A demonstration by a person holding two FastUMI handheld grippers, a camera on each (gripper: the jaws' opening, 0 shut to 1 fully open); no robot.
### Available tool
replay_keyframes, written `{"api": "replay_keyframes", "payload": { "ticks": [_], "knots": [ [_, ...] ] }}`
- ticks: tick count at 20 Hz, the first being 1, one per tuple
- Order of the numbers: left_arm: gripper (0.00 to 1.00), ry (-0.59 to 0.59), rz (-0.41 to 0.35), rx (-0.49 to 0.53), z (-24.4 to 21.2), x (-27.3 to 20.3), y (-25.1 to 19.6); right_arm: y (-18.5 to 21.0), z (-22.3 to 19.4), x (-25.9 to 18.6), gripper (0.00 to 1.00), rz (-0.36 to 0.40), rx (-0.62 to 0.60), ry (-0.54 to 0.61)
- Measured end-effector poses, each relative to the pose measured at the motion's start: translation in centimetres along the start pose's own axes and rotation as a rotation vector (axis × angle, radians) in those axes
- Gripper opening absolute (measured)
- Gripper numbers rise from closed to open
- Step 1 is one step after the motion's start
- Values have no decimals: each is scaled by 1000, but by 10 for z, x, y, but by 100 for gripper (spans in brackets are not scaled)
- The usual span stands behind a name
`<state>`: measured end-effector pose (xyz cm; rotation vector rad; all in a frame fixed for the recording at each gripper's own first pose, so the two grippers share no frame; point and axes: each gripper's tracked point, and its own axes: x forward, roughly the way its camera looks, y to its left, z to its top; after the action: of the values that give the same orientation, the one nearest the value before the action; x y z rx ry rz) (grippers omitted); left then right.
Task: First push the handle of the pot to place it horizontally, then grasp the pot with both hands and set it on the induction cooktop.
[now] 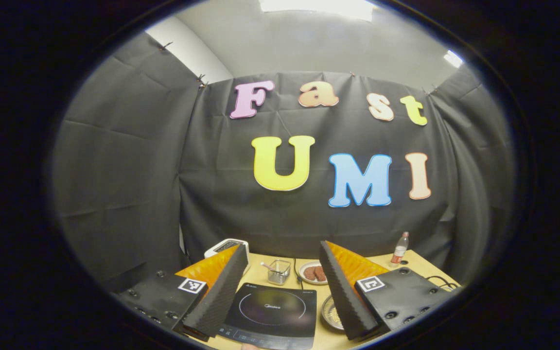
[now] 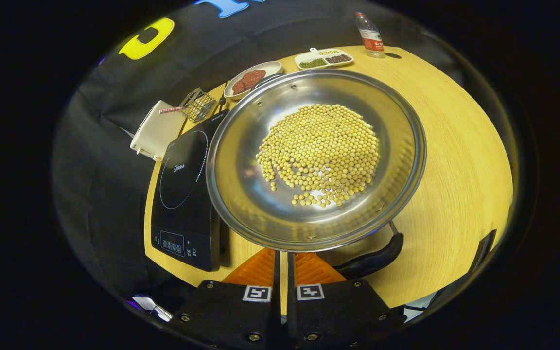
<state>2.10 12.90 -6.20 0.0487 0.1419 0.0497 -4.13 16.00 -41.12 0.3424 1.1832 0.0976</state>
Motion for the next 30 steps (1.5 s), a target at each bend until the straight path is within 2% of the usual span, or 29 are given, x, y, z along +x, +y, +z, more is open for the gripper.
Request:
{"api": "replay_keyframes", "payload": {
  "ticks": [5,14,30],
  "knots": [
    [95,1,-5,12,0,9,-31,-22,4,-8,5,5,12,30],
    [95,12,-33,15,-2,18,-68,-63,18,-24,6,-47,-12,19],
    [95,1,8,29,2,13,-76,-106,47,-36,6,-108,-36,1]
  ]
}}
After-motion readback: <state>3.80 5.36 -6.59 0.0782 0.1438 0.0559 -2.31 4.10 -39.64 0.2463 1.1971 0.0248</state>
